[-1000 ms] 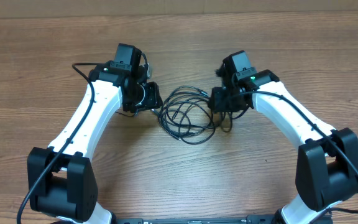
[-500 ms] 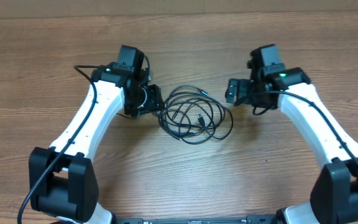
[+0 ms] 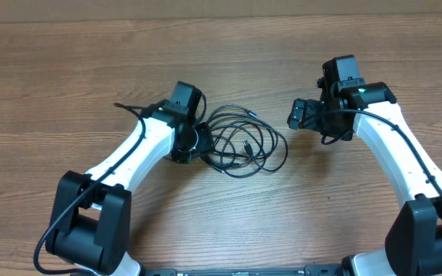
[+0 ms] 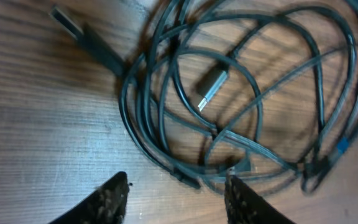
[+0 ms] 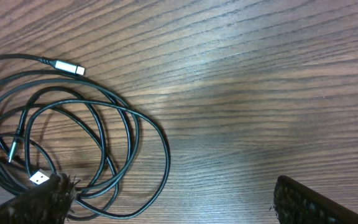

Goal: Untangle cables

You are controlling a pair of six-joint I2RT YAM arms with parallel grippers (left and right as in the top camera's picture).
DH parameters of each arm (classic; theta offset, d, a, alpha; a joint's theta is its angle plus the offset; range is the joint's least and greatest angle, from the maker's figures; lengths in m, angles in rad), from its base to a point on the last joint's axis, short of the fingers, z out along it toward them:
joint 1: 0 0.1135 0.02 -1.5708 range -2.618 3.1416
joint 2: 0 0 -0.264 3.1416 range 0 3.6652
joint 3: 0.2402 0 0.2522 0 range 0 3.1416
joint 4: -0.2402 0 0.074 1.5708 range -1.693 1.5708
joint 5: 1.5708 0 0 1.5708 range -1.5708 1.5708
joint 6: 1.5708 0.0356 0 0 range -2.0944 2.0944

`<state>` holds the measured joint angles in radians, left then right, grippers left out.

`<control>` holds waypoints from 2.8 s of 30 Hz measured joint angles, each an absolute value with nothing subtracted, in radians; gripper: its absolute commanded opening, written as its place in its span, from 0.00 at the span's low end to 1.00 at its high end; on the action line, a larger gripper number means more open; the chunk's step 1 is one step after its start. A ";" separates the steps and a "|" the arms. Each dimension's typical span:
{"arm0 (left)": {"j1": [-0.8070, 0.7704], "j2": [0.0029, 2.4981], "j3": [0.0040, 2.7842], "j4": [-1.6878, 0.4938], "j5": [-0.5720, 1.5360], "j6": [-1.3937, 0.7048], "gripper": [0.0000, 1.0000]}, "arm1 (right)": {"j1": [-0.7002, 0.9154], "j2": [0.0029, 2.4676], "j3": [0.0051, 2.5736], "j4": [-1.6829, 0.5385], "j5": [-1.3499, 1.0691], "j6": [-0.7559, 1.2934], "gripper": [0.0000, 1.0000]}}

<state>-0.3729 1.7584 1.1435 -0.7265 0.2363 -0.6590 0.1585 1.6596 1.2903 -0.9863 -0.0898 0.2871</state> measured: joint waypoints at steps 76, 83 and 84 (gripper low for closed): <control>-0.323 1.607 1.462 -0.589 0.612 -0.100 0.04 | 0.164 1.660 1.290 -0.949 -0.352 0.163 1.00; -0.266 1.607 1.462 -0.563 0.807 -0.128 0.04 | 0.209 1.660 1.290 -0.809 -0.389 0.164 0.74; -0.263 1.607 1.462 -0.562 0.819 -0.130 0.04 | 0.216 1.660 1.290 -0.784 -0.390 0.171 0.63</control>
